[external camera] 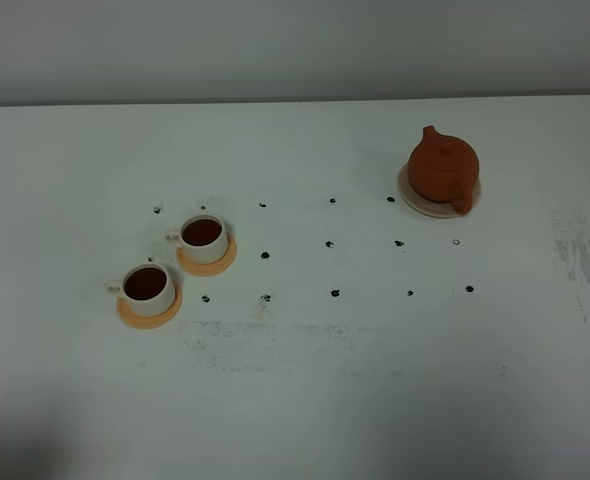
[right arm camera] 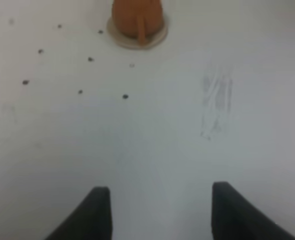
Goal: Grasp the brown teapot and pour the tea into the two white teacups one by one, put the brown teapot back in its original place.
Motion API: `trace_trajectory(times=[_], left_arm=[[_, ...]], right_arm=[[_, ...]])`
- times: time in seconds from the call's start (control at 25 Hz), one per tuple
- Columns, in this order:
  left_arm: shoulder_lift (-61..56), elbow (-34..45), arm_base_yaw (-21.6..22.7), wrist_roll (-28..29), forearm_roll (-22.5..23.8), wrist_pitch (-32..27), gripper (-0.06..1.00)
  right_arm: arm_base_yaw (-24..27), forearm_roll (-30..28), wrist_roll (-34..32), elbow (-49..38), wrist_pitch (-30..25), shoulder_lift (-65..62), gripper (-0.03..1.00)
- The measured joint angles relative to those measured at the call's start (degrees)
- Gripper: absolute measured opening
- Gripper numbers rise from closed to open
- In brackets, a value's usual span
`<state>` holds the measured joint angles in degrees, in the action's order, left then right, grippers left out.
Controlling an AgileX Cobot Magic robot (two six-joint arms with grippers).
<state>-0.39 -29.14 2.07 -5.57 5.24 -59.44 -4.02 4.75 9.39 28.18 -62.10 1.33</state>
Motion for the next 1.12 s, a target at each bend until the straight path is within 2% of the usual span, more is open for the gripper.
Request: trace_trajectory(times=[1.12], left_arm=[[0.00, 0.00, 0.00, 0.00, 0.00, 0.00, 0.50]], right_arm=[[0.52, 0.20, -0.36, 0.00, 0.04, -1.68, 0.43]])
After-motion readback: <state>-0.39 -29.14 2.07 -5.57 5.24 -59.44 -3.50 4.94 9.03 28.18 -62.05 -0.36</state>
